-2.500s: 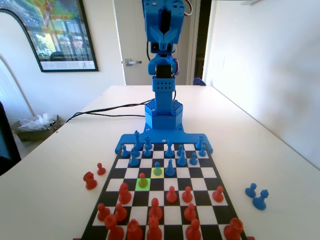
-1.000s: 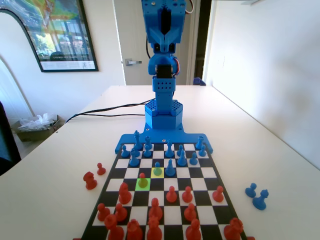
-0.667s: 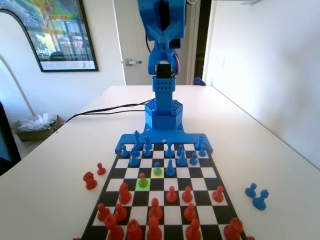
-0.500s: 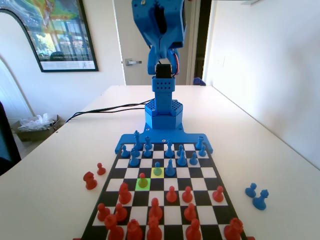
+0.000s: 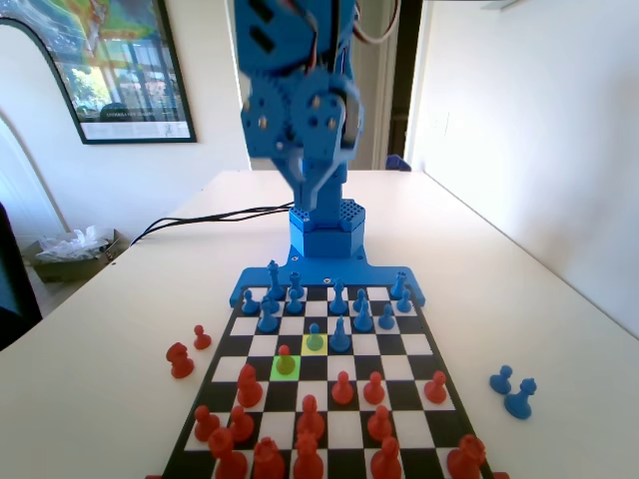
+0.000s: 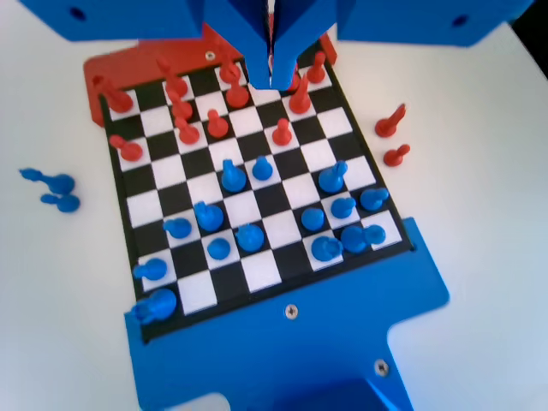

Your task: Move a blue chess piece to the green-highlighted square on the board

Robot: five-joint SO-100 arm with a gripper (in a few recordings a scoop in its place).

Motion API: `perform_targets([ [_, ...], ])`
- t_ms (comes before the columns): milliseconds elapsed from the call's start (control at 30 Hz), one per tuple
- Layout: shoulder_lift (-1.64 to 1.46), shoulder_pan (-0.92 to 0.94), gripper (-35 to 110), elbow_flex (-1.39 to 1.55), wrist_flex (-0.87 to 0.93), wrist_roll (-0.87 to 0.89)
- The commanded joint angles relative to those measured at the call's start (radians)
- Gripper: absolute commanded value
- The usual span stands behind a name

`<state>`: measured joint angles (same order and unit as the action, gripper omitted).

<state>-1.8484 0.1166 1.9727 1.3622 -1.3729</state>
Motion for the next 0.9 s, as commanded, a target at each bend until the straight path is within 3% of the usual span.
perform_targets([
  [0, 0.009, 0.014, 3, -0.052, -0.061, -0.012],
  [867, 0.431, 0.087, 7, -0.158, -0.391, -0.115],
])
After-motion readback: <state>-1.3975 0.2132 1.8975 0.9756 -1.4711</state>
